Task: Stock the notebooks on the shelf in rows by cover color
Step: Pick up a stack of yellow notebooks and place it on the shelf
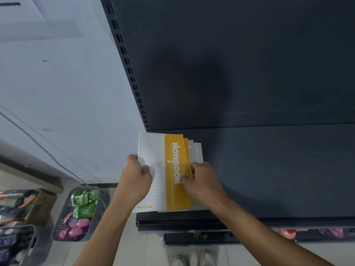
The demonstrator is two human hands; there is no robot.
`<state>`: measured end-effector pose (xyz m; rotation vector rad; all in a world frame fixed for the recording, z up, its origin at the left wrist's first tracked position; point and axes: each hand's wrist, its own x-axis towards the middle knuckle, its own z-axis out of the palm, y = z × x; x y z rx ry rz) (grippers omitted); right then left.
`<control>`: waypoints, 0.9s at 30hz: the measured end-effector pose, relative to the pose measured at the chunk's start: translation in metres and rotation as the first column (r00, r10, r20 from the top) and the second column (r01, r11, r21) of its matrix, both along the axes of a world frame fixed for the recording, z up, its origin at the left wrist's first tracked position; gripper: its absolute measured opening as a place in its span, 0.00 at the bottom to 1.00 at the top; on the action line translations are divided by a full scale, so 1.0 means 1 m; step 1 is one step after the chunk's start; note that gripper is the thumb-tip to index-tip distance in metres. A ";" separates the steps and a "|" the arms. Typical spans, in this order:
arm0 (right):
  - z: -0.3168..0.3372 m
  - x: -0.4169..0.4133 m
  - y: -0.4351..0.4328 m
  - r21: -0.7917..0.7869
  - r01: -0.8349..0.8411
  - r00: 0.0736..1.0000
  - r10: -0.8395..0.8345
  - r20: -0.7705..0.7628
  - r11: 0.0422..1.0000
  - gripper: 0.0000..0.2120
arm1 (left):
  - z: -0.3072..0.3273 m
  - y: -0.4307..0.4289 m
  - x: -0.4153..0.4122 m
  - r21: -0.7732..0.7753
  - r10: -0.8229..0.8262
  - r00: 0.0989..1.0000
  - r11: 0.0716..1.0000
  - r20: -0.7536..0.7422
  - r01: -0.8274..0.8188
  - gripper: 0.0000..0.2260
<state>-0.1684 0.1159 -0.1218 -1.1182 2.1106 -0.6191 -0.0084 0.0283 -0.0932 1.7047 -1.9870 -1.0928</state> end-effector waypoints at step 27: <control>0.049 -0.050 0.077 -0.137 0.407 0.913 -0.404 0.049 0.903 0.06 | 0.017 0.033 -0.070 -0.256 -0.431 0.891 0.853 0.144 0.454 0.21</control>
